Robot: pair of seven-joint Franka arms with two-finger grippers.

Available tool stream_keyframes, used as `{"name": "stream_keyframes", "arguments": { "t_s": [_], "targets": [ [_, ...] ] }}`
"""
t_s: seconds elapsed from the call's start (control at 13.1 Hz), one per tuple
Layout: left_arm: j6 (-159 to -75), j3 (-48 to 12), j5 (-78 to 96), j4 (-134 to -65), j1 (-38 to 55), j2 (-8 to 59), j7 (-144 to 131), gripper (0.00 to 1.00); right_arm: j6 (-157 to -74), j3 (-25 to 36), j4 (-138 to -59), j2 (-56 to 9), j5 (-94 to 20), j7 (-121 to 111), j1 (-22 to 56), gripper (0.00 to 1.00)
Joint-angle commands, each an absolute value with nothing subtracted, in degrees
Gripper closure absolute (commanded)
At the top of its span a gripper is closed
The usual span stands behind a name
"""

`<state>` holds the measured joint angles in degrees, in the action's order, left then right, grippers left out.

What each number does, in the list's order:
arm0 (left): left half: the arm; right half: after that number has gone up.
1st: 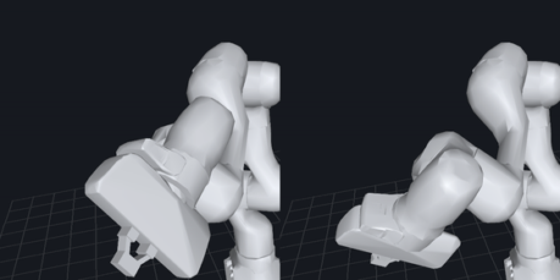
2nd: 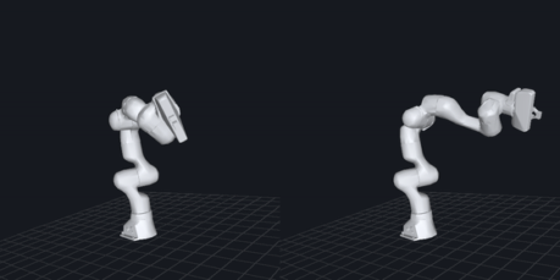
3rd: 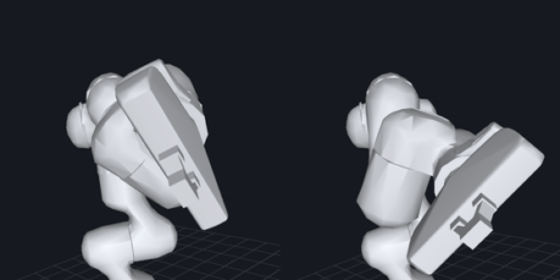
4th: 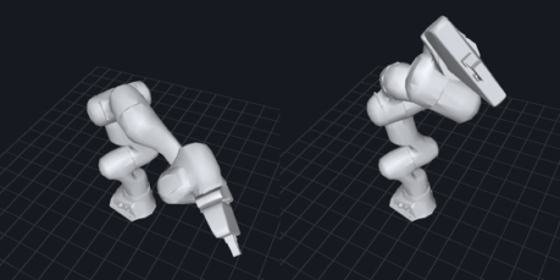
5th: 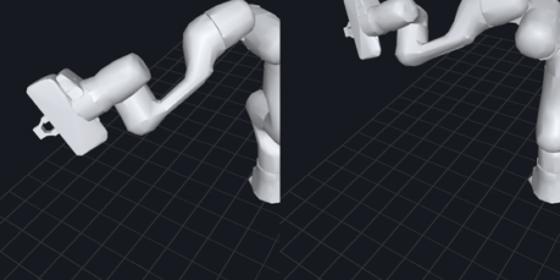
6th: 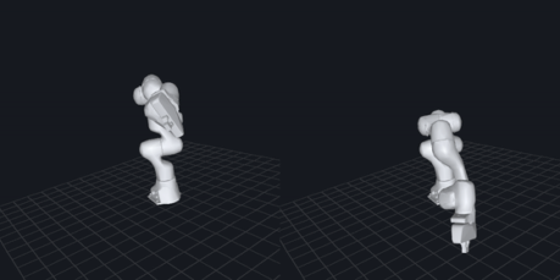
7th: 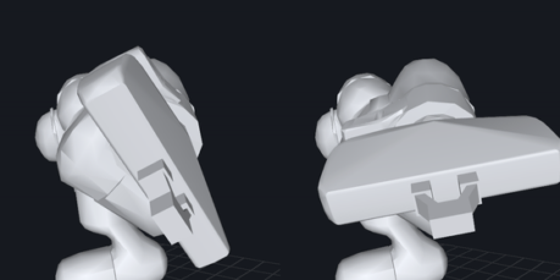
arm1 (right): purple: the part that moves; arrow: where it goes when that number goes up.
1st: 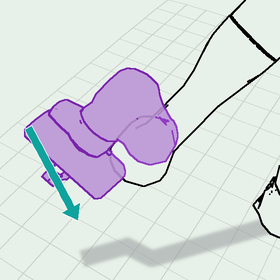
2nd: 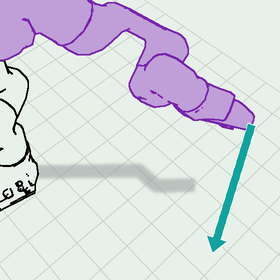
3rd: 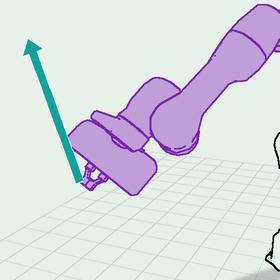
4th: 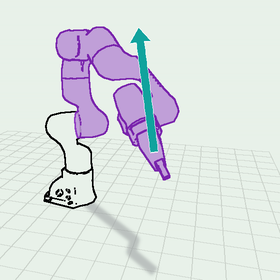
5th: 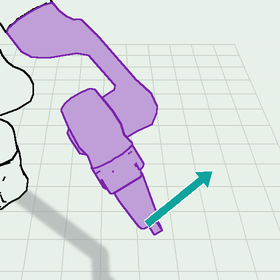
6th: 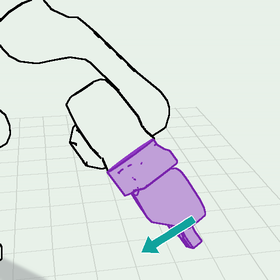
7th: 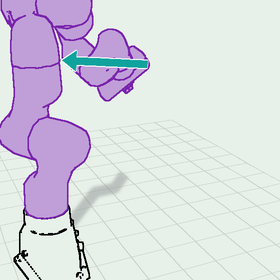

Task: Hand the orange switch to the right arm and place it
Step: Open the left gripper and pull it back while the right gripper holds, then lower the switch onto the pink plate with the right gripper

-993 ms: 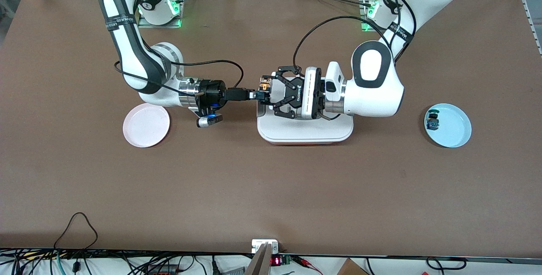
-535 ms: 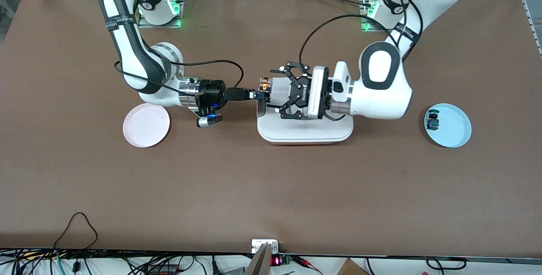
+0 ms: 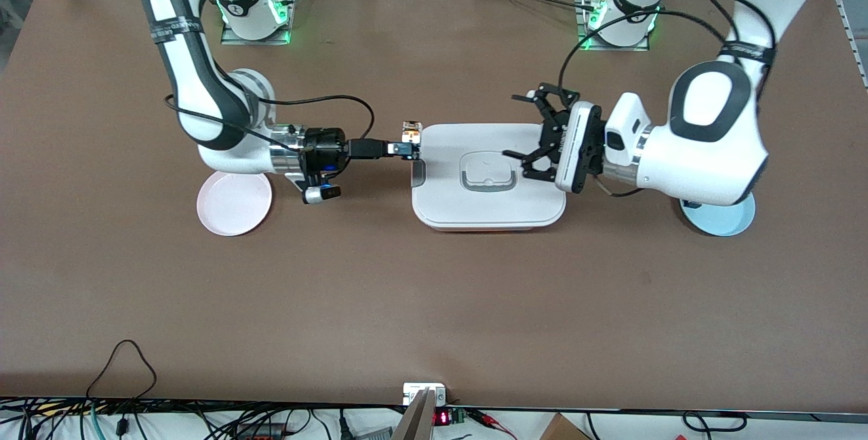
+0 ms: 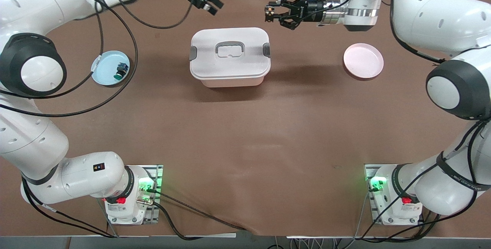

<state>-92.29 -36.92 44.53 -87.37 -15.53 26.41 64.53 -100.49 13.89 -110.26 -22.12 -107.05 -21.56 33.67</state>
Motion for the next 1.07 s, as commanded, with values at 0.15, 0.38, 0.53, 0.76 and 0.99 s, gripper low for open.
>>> {"name": "stream_keyframes", "arguments": {
  "t_s": [0.15,0.38,0.53,0.76,0.99],
  "targets": [
    [-79.6,-37.2,26.7,-78.3,-16.3,25.9,39.3,0.00,-95.3,13.5,-110.9,-18.5,-90.9,-22.1,26.4,0.99],
    [-72.8,-37.6,13.2,-72.5,-15.3,26.0,26.7,0.00,-92.6,13.5,-110.7,-17.9,-79.0,-22.3,21.4,0.99],
    [-71.5,-37.6,5.5,-71.7,-13.6,26.0,24.5,0.00,-92.2,13.5,-110.4,-17.9,-69.0,-23.7,18.6,0.99],
    [-71.0,-37.6,-4.1,-70.1,-12.0,26.0,22.2,0.00,-92.7,13.5,-108.6,-17.9,-53.6,-29.5,16.5,0.99],
    [-70.0,-37.1,-6.9,-68.6,-11.3,26.1,22.0,0.00,-95.3,13.5,-107.5,-17.9,-41.5,-34.3,15.9,0.99]
  ]
}}
